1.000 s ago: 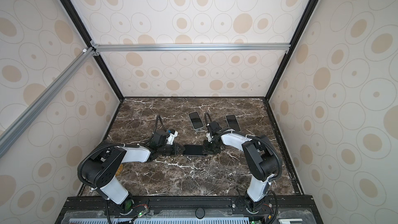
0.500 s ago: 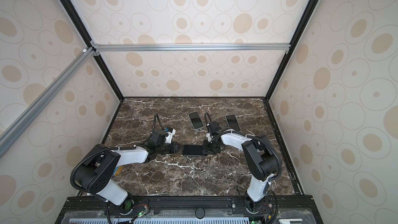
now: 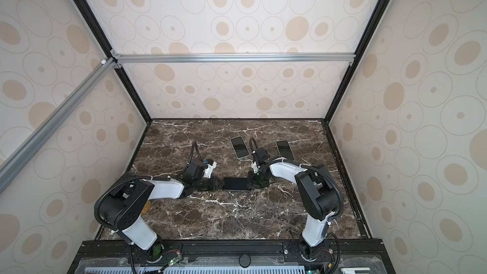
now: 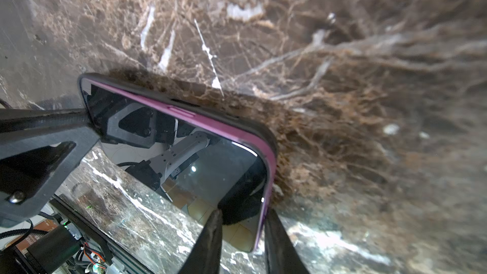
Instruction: Put the phone into the phone case
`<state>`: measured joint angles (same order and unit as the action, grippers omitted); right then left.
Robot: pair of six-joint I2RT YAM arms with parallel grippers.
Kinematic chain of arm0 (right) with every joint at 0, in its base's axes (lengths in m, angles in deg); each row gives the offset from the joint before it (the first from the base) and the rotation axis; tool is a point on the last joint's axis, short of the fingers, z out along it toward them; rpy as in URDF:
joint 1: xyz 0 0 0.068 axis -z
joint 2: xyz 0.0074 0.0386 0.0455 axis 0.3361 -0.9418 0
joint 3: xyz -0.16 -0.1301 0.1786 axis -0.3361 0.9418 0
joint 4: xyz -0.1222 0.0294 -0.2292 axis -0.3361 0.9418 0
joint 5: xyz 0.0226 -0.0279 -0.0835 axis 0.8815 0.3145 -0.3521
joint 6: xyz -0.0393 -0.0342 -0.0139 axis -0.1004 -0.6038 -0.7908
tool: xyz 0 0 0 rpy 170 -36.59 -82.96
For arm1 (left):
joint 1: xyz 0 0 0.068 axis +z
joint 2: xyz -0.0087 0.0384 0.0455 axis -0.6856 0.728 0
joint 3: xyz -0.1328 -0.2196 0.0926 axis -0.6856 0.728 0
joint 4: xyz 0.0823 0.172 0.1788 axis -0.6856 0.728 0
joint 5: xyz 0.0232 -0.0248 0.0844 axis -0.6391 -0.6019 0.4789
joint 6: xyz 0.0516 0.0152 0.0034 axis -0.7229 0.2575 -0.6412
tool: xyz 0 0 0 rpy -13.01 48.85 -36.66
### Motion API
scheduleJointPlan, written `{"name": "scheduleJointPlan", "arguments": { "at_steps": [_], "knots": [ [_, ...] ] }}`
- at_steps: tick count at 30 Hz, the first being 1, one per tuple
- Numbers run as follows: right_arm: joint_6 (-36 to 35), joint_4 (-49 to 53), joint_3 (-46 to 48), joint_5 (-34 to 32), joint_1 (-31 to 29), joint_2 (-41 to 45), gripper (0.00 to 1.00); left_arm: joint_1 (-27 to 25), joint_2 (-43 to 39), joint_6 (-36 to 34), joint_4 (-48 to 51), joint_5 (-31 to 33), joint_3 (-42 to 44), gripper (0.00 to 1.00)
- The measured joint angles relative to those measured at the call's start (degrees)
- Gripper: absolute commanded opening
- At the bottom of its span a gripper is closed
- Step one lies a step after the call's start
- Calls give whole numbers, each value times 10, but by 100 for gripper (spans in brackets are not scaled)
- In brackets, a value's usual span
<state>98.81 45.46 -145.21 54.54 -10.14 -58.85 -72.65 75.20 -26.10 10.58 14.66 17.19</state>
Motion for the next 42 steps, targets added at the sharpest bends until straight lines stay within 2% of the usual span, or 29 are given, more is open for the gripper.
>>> {"name": "scheduleJointPlan", "arguments": {
  "at_steps": [14, 22, 27, 32, 42],
  "knots": [
    [10, -6, -2, 13, 1, -8, 27, 0, 1, 2, -2, 1, 1, 17],
    [-2, 12, -14, 2, -3, -12, 34, -2, -2, 1, -6, 15, 4, 16],
    [-16, 32, -25, -19, -13, -12, 35, -7, -5, -2, -6, 38, 5, 15],
    [-20, 48, -27, -30, -14, -8, 32, -8, -9, -3, -6, 50, 8, 15],
    [-23, 49, -24, -28, -14, -3, 18, -8, -12, -5, -5, 55, 9, 15]
  ]
}}
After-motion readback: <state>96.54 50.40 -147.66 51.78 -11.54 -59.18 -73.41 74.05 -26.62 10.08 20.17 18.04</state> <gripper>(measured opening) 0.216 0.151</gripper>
